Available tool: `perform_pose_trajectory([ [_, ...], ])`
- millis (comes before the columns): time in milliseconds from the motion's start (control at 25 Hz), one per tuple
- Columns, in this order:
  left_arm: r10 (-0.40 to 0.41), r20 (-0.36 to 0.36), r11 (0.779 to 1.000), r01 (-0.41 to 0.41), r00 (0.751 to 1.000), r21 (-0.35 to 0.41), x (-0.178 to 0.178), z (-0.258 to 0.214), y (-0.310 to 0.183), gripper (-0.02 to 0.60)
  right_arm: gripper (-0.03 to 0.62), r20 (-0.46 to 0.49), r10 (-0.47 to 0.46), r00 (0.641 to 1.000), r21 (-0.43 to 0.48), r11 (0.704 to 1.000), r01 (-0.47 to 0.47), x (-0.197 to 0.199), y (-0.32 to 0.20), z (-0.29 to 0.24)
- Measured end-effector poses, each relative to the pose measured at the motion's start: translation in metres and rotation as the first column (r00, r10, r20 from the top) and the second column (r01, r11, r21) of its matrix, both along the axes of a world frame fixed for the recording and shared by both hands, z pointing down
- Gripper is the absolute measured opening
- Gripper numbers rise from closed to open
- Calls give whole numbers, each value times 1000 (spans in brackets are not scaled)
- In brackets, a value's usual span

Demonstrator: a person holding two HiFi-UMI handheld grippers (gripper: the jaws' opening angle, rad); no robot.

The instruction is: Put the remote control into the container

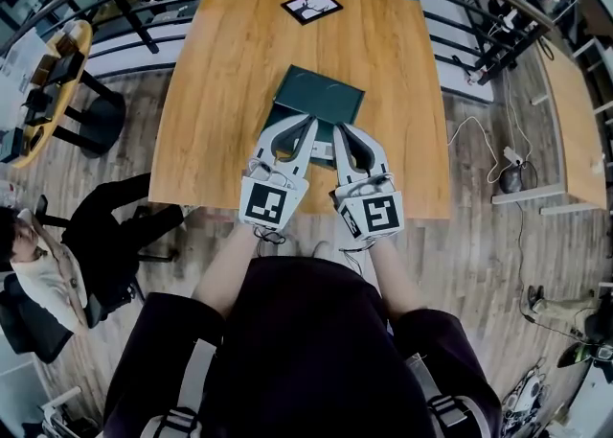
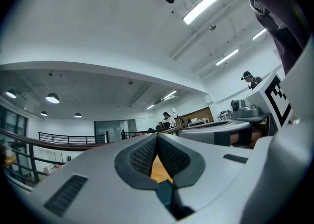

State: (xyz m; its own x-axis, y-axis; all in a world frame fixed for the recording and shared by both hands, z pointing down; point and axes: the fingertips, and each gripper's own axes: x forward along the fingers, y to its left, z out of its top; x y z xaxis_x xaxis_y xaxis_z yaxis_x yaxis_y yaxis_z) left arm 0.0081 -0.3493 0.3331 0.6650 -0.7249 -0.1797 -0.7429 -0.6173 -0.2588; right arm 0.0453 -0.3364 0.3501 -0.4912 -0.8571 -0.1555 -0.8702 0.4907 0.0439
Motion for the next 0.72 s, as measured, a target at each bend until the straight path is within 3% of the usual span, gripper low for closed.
perform_pose_trajectory([
  [720, -7, 28, 1000, 7, 1000, 4, -3, 5, -3, 12, 18, -8, -12, 1000, 4, 1000, 12, -1, -3, 3],
])
